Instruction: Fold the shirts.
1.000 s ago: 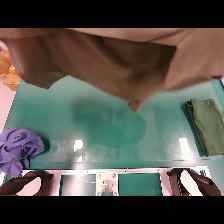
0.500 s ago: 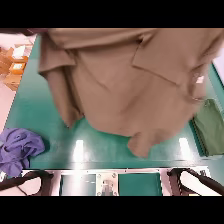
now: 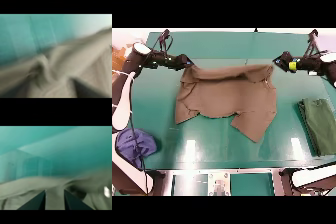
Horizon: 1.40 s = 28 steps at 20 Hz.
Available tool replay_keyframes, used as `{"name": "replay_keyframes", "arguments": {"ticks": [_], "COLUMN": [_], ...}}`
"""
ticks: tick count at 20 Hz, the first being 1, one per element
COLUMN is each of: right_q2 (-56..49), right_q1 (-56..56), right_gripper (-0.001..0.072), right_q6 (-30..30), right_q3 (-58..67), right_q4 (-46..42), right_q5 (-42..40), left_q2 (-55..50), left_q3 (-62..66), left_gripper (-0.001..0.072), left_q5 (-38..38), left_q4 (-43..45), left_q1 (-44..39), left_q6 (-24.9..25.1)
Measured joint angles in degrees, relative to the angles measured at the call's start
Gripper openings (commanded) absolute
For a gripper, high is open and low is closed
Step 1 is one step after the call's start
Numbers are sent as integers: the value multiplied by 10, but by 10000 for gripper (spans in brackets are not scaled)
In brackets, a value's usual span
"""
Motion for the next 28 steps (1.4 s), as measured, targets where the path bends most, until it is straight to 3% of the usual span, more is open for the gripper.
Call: {"name": "replay_keyframes", "arguments": {"ticks": [3,6,8,10,12,13,18,21,22,23,28], "right_q2": [-12,8,35,64,82,88,91,72,67,62,52], "right_q1": [-38,-93,-125,-153,-177,-182,-177,-158,-151,-144,-125], "right_gripper": [276,281,376,377,377,377,351,177,124,114,114], "right_q6": [0,0,8,12,13,10,-38,-59,-66,-73,-92], "right_q3": [3,-15,-67,-142,-221,-256,-372,-383,-384,-386,-378], "right_q4": [2,-17,-57,-90,-114,-118,-69,-33,-24,-16,3], "right_q5": [42,130,174,194,196,195,138,115,109,104,94], "left_q2": [-15,-20,-22,-18,8,29,171,237,251,257,259], "left_q3": [45,89,85,56,-6,-46,-279,-398,-433,-465,-569], "left_gripper": [706,705,704,704,523,526,527,528,527,527,525], "left_q5": [-57,-177,-264,-342,-380,-389,-325,-249,-225,-202,-88], "left_q4": [-1,17,33,48,70,83,183,207,203,202,98], "left_q1": [33,87,118,136,147,150,166,173,174,174,173], "left_q6": [-4,-61,-106,-143,-162,-161,-138,-129,-127,-126,-82]}}
